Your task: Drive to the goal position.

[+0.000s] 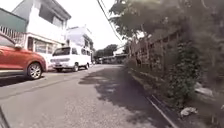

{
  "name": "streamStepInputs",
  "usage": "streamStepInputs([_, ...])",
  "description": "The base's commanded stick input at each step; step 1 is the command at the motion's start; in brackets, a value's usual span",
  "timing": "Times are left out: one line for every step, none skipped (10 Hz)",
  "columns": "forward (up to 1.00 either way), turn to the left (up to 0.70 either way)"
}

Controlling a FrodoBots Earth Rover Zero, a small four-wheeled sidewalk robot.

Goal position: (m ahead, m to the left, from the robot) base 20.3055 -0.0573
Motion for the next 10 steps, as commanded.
streamStepInputs([0.7, 0.0])
streamStepInputs([0.7, 0.0])
streamStepInputs([0.7, 0.0])
streamStepInputs([0.7, 0.0])
streamStepInputs([0.7, 0.0])
streamStepInputs([0.7, 0.0])
streamStepInputs([0.7, 0.0])
streamStepInputs([0.7, 0.0])
streamStepInputs([0.7, 0.0])
streamStepInputs([0.7, 0.0])
